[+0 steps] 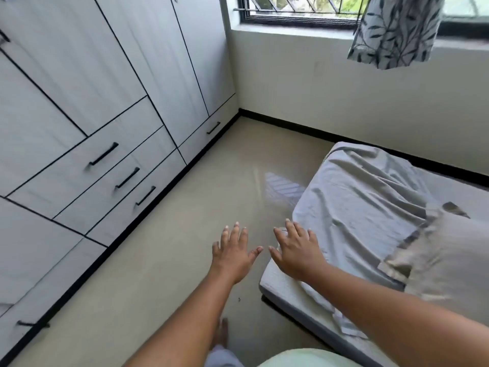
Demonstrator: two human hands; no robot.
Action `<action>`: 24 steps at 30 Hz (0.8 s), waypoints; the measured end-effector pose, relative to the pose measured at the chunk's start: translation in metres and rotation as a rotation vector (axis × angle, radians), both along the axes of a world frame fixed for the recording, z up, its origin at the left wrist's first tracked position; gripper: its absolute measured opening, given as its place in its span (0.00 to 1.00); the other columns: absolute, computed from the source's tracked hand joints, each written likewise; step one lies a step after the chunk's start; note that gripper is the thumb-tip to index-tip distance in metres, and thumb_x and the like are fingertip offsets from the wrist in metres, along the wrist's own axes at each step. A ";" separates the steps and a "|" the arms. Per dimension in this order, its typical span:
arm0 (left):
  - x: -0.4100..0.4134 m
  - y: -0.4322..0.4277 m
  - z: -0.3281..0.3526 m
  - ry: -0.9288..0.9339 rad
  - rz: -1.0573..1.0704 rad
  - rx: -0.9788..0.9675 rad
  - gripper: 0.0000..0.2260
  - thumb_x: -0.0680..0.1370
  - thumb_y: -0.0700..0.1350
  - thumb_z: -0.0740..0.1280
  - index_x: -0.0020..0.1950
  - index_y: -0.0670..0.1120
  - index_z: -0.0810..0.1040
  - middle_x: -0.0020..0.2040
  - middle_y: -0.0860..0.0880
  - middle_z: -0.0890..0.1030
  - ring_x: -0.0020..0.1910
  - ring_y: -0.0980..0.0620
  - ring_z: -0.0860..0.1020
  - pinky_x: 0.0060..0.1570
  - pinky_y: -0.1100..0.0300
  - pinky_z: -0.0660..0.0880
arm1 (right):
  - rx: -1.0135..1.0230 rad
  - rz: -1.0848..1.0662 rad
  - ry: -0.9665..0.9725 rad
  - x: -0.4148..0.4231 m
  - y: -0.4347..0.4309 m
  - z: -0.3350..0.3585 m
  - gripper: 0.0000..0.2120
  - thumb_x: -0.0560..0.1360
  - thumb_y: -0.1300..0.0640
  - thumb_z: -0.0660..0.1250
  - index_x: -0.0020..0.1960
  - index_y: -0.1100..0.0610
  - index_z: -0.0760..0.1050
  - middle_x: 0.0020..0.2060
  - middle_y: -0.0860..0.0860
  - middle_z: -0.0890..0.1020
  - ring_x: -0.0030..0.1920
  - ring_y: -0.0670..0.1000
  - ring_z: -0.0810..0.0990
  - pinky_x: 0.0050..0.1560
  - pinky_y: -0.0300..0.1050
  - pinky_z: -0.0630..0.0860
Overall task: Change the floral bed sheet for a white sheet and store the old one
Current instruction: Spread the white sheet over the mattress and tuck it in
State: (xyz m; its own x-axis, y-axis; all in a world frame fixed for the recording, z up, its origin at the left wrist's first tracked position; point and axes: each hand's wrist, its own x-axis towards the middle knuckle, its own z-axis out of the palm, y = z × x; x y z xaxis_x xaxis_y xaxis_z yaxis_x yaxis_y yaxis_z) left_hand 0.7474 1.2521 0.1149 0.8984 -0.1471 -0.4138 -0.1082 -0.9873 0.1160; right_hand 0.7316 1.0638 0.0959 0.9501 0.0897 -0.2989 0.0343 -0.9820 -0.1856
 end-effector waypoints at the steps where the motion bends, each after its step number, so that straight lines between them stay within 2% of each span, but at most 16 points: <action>1: 0.020 0.016 0.000 -0.001 -0.009 -0.008 0.35 0.81 0.68 0.47 0.82 0.50 0.49 0.83 0.49 0.44 0.81 0.45 0.42 0.76 0.40 0.52 | 0.003 -0.039 0.001 0.016 0.014 -0.001 0.42 0.72 0.30 0.34 0.81 0.47 0.55 0.82 0.57 0.53 0.81 0.59 0.51 0.76 0.63 0.52; 6: 0.110 0.094 0.012 0.038 -0.150 -0.009 0.35 0.81 0.68 0.47 0.82 0.51 0.47 0.83 0.50 0.42 0.81 0.46 0.41 0.76 0.40 0.50 | 0.023 -0.249 0.065 0.078 0.084 0.002 0.34 0.80 0.32 0.46 0.81 0.47 0.55 0.82 0.57 0.53 0.81 0.59 0.51 0.77 0.63 0.52; 10: 0.176 0.120 0.014 0.049 -0.218 0.003 0.35 0.81 0.68 0.48 0.82 0.50 0.48 0.83 0.50 0.42 0.81 0.45 0.41 0.76 0.40 0.50 | 0.040 -0.317 0.065 0.116 0.114 0.011 0.34 0.80 0.32 0.47 0.81 0.47 0.55 0.82 0.57 0.53 0.81 0.58 0.51 0.78 0.62 0.53; 14: 0.235 0.098 0.010 0.064 -0.346 -0.005 0.35 0.81 0.68 0.47 0.82 0.50 0.47 0.83 0.50 0.42 0.81 0.46 0.40 0.77 0.40 0.49 | 0.054 -0.438 0.075 0.152 0.102 0.013 0.34 0.81 0.32 0.46 0.82 0.47 0.54 0.82 0.57 0.51 0.82 0.58 0.49 0.78 0.63 0.51; 17: 0.292 0.063 0.003 0.046 -0.477 -0.003 0.35 0.80 0.69 0.47 0.82 0.51 0.47 0.82 0.50 0.41 0.81 0.47 0.40 0.77 0.42 0.48 | 0.073 -0.575 0.093 0.194 0.076 0.002 0.37 0.79 0.30 0.43 0.82 0.47 0.52 0.82 0.57 0.51 0.81 0.59 0.50 0.77 0.64 0.52; 21: 0.372 0.010 -0.010 0.036 -0.620 -0.005 0.35 0.80 0.69 0.47 0.82 0.51 0.47 0.82 0.51 0.41 0.81 0.48 0.40 0.77 0.43 0.48 | 0.062 -0.705 0.106 0.259 0.038 -0.014 0.49 0.67 0.28 0.29 0.82 0.48 0.52 0.82 0.56 0.53 0.81 0.58 0.51 0.76 0.63 0.54; 24: 0.448 -0.042 -0.017 0.046 -0.720 0.038 0.35 0.80 0.69 0.47 0.82 0.51 0.47 0.83 0.51 0.42 0.81 0.47 0.41 0.77 0.43 0.50 | 0.066 -0.771 0.134 0.320 -0.007 -0.020 0.50 0.66 0.28 0.28 0.83 0.48 0.51 0.82 0.56 0.52 0.81 0.59 0.51 0.76 0.64 0.53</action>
